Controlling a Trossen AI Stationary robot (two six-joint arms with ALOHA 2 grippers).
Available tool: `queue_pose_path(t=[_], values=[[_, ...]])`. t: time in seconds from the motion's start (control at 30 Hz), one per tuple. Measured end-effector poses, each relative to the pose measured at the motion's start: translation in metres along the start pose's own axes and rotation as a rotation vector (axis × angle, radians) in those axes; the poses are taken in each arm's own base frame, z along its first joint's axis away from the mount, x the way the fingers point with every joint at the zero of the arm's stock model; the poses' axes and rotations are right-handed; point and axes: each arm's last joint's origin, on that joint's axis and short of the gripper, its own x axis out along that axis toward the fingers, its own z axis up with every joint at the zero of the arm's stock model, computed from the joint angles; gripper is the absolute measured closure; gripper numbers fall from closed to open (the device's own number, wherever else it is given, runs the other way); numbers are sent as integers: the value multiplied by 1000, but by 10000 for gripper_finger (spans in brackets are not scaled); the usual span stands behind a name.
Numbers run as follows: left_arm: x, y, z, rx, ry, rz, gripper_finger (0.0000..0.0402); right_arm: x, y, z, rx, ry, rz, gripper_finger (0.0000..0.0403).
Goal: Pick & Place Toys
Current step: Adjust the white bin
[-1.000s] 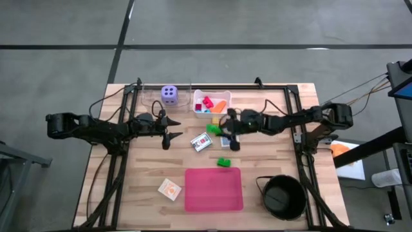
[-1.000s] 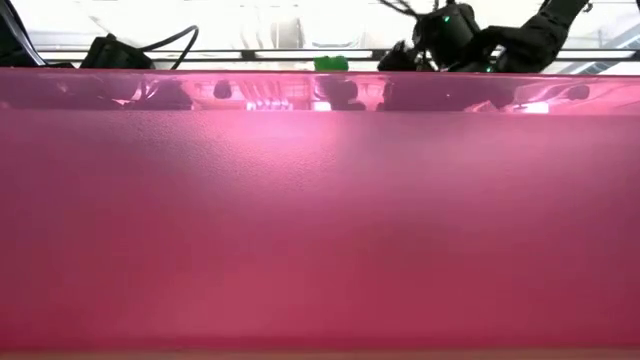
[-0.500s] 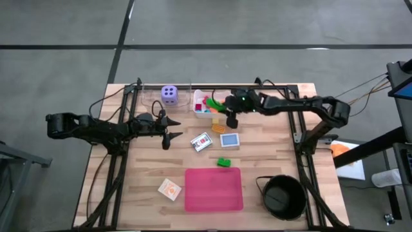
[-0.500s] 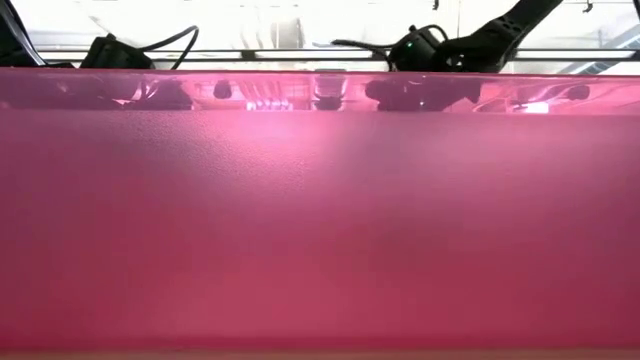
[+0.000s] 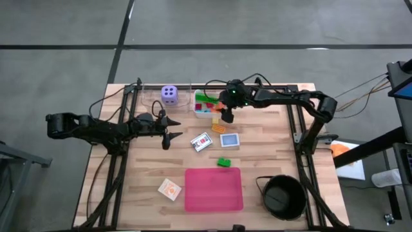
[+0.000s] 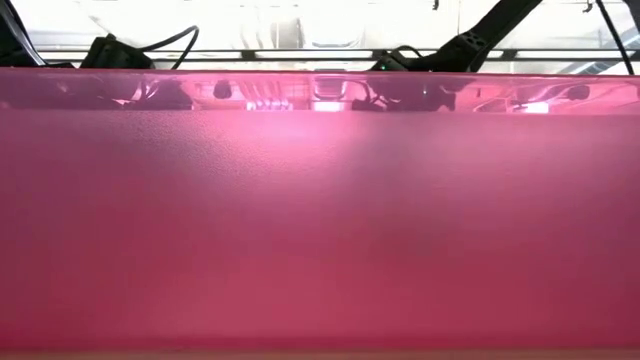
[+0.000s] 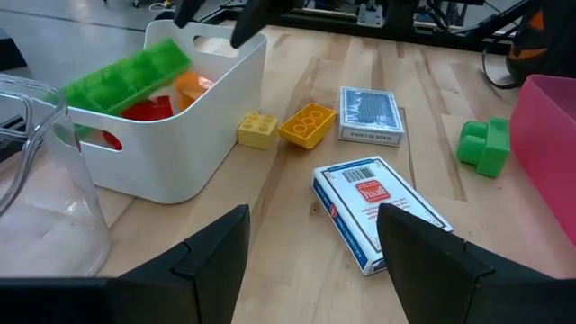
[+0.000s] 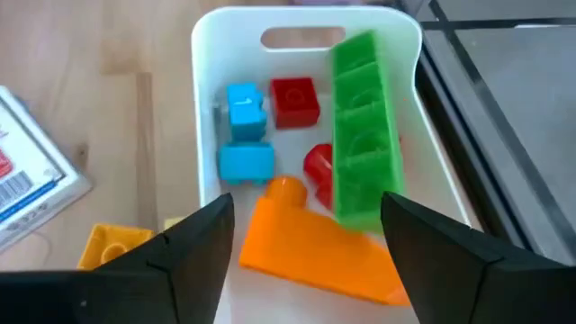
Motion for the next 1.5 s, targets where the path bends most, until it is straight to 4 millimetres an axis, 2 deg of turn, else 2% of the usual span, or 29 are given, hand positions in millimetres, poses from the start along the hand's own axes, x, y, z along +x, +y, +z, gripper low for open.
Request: queue_pose_path(t=[0.27,0.5,0.7,0.87,1.2,1.5], values=[[0,0,0,0,0,0,156,-15,10,17,-38,-54,15,122],[0,0,0,4,1,0,156,-19,41,25,-81,-87,181,122],[0,0,0,4,1,0,156,-7,68,16,-117,8,211,121],[0,0,0,5,1,-1,156,1,81,7,-117,100,196,121],[0,0,0,8,0,-1,156,25,84,-15,-91,240,170,121],[0,0,0,8,0,-1,156,34,85,-25,-93,309,119,121]])
